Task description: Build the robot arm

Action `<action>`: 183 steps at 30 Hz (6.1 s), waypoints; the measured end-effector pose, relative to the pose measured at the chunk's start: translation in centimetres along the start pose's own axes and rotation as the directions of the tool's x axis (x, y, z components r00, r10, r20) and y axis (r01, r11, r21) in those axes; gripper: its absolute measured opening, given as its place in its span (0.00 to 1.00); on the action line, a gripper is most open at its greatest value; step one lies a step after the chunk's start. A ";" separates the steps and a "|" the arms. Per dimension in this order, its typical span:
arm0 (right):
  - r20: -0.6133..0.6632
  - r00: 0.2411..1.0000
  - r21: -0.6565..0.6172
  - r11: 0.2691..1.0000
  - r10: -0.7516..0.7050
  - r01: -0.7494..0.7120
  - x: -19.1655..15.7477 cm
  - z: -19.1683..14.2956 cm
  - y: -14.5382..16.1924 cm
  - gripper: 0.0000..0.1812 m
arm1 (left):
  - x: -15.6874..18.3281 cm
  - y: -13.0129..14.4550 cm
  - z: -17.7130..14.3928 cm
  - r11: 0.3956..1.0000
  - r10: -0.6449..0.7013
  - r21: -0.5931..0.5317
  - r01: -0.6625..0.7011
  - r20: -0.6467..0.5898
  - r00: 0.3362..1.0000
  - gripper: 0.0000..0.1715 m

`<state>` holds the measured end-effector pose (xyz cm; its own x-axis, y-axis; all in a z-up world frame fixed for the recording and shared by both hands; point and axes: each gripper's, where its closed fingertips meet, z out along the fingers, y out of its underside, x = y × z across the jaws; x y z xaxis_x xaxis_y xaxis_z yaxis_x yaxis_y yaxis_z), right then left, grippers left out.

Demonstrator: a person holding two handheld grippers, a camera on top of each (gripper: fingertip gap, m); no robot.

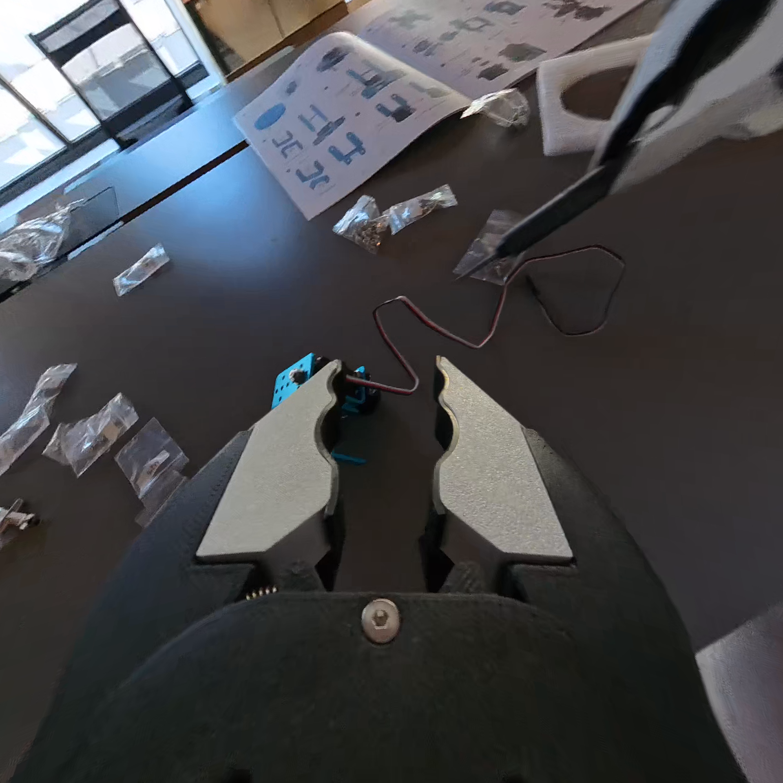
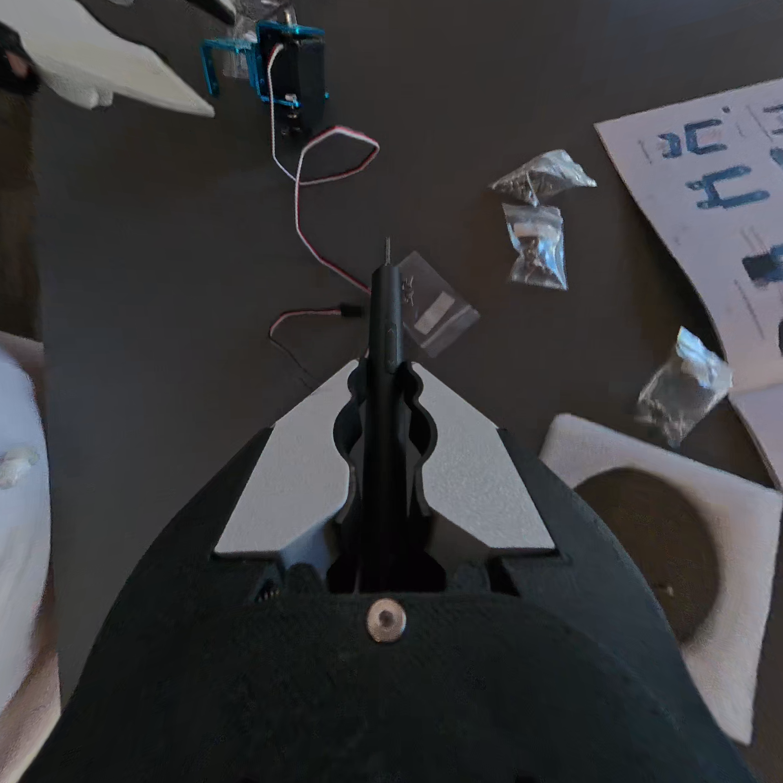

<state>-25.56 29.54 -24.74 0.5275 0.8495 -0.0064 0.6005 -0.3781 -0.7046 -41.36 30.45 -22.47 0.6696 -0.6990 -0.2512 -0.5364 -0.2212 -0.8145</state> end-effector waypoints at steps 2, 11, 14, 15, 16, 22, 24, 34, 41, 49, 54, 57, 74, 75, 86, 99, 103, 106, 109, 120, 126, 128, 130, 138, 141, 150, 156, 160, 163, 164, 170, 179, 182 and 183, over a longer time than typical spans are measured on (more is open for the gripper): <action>-0.035 0.999 0.006 1.000 0.008 -0.008 -0.1 -0.4 1.6 0.09 | -0.9 0.7 0.1 0.999 -0.012 -0.048 0.015 0.065 0.998 0.24; -0.001 0.999 0.023 0.999 0.040 -0.039 -1.5 0.9 4.3 0.09 | -3.6 1.5 0.2 0.980 -0.163 -0.104 0.172 0.088 0.983 0.30; -0.005 0.999 0.037 0.999 0.039 -0.039 -1.5 0.9 4.2 0.09 | -2.7 1.7 0.5 0.989 -0.033 -0.142 0.046 0.094 0.995 0.34; -0.001 0.999 0.043 0.998 0.045 -0.045 -1.5 0.9 4.2 0.10 | -2.6 2.0 0.6 0.986 0.035 -0.165 -0.016 0.109 0.993 0.34; 0.002 0.999 0.049 0.997 0.052 -0.052 -1.5 0.9 4.2 0.10 | -2.7 2.3 0.7 0.980 0.100 -0.184 -0.077 0.119 0.988 0.34; -0.008 0.999 0.052 0.998 0.032 -0.031 -1.5 1.1 4.1 0.10 | -2.8 3.0 2.0 0.911 0.351 -0.266 -0.314 0.104 0.930 0.31; -0.030 0.999 0.043 0.999 0.018 -0.016 -1.4 1.2 4.0 0.10 | -3.0 2.9 2.2 0.905 0.371 -0.261 -0.335 0.101 0.923 0.29; -0.062 0.996 0.046 0.997 0.071 -0.068 -1.4 1.5 3.9 0.10 | -3.2 2.7 2.6 0.908 0.377 -0.232 -0.347 0.098 0.921 0.28; -0.080 0.996 0.014 0.999 0.047 -0.046 -1.3 1.6 3.8 0.10 | -2.7 2.0 2.1 0.900 0.420 -0.193 -0.391 0.146 0.896 0.28; -0.057 0.998 0.171 0.984 -0.033 0.042 -2.1 0.1 -1.5 0.21 | -3.0 1.6 -0.1 0.998 0.037 -0.055 -0.037 -0.002 0.999 0.28; 0.070 0.996 0.327 0.945 -0.046 0.020 -4.1 3.1 -8.2 0.25 | -5.2 2.3 -0.1 0.981 -0.194 -0.004 0.196 -0.149 0.970 0.38; 0.157 0.983 0.387 0.922 -0.095 0.027 -6.1 5.6 -11.2 0.29 | -5.4 2.4 0.6 0.970 -0.231 0.025 0.242 -0.208 0.950 0.40; 0.248 0.961 0.241 0.969 -0.121 0.060 -7.2 11.8 -11.5 0.26 | -5.4 2.4 3.2 0.945 -0.322 -0.096 0.312 -0.426 0.845 0.35; 0.253 0.960 0.240 0.969 -0.119 0.057 -7.3 11.8 -11.5 0.26 | -5.3 2.4 3.2 0.946 -0.320 -0.101 0.308 -0.431 0.844 0.35; 0.241 0.957 0.216 0.971 -0.158 0.106 -7.6 12.2 -11.2 0.27 | -4.7 2.5 3.3 0.956 -0.293 -0.110 0.273 -0.451 0.843 0.31; 0.211 0.961 0.214 0.968 -0.177 0.132 -7.7 11.7 -11.2 0.28 | -4.7 2.4 3.4 0.960 -0.280 -0.116 0.256 -0.442 0.852 0.31; 0.206 0.962 0.197 0.971 -0.180 0.139 -7.5 12.2 -11.1 0.30 | -4.7 2.4 3.4 0.960 -0.279 -0.112 0.256 -0.441 0.853 0.31; 0.213 0.958 0.190 0.970 -0.191 0.152 -7.8 12.2 -11.0 0.28 | -4.7 2.4 3.5 0.959 -0.282 -0.112 0.260 -0.442 0.852 0.31; 0.206 0.959 0.192 0.969 -0.194 0.155 -7.9 11.9 -11.0 0.27 | -4.7 2.4 3.5 0.959 -0.281 -0.113 0.258 -0.442 0.852 0.30; 0.195 0.960 0.179 0.969 -0.202 0.167 -7.8 12.2 -10.9 0.29 | -4.7 2.4 3.5 0.960 -0.279 -0.117 0.254 -0.443 0.852 0.30; 0.163 0.961 0.194 0.963 -0.222 0.189 -7.8 11.5 -11.2 0.28 | -4.7 2.4 3.6 0.962 -0.274 -0.120 0.247 -0.440 0.855 0.30; 0.159 0.961 0.177 0.965 -0.224 0.196 -7.5 12.1 -11.0 0.33 | -4.7 2.4 3.6 0.962 -0.274 -0.120 0.247 -0.441 0.855 0.30; 0.173 0.958 0.161 0.966 -0.230 0.202 -7.7 12.5 -10.8 0.34 | -4.7 2.4 3.6 0.962 -0.275 -0.120 0.247 -0.440 0.855 0.30; 0.149 0.955 0.137 0.962 -0.256 0.237 -8.2 11.7 -10.5 0.30 | -4.7 2.4 3.6 0.961 -0.275 -0.118 0.248 -0.438 0.856 0.30; 0.109 0.955 0.139 0.956 -0.274 0.259 -7.7 11.9 -10.7 0.31 | -4.7 2.4 3.6 0.962 -0.272 -0.118 0.245 -0.437 0.857 0.30; 0.143 0.953 0.131 0.960 -0.267 0.249 -8.3 12.1 -10.5 0.30 | -4.7 2.4 3.6 0.962 -0.274 -0.117 0.248 -0.437 0.857 0.30; 0.126 0.957 0.134 0.961 -0.260 0.243 -7.8 12.2 -10.7 0.31 | -4.7 2.4 3.6 0.963 -0.271 -0.117 0.244 -0.436 0.858 0.30; 0.134 0.953 0.118 0.959 -0.272 0.257 -8.2 12.5 -10.6 0.32 | -4.7 2.4 3.6 0.962 -0.274 -0.117 0.248 -0.436 0.857 0.30; 0.125 0.951 0.112 0.956 -0.283 0.270 -8.4 12.1 -10.5 0.30 | -4.7 2.4 3.6 0.962 -0.274 -0.116 0.248 -0.437 0.857 0.30; 0.135 0.951 0.117 0.958 -0.278 0.264 -8.6 11.9 -10.6 0.28 | -4.7 2.4 3.6 0.962 -0.273 -0.116 0.247 -0.436 0.857 0.30; 0.123 0.956 0.109 0.961 -0.266 0.253 -7.9 12.6 -10.7 0.33 | -4.7 2.4 3.6 0.963 -0.270 -0.115 0.244 -0.434 0.859 0.30; 0.110 0.957 0.118 0.959 -0.269 0.257 -8.1 11.9 -10.9 0.31 | -4.7 2.4 3.5 0.963 -0.268 -0.114 0.243 -0.434 0.860 0.30; 0.115 0.955 0.094 0.960 -0.273 0.263 -7.9 12.5 -10.5 0.34 | -4.7 2.4 3.5 0.963 -0.269 -0.115 0.244 -0.434 0.860 0.30; 0.117 0.952 0.093 0.958 -0.281 0.272 -8.1 12.6 -10.5 0.34 | -4.7 2.4 3.6 0.963 -0.270 -0.115 0.245 -0.434 0.859 0.30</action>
<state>-43.72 31.27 -26.26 0.2629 0.9586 0.1091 0.6629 -0.0973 -0.7424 -43.96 35.61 -25.11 0.4971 -0.8363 0.2313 -0.4116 -0.4620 -0.7856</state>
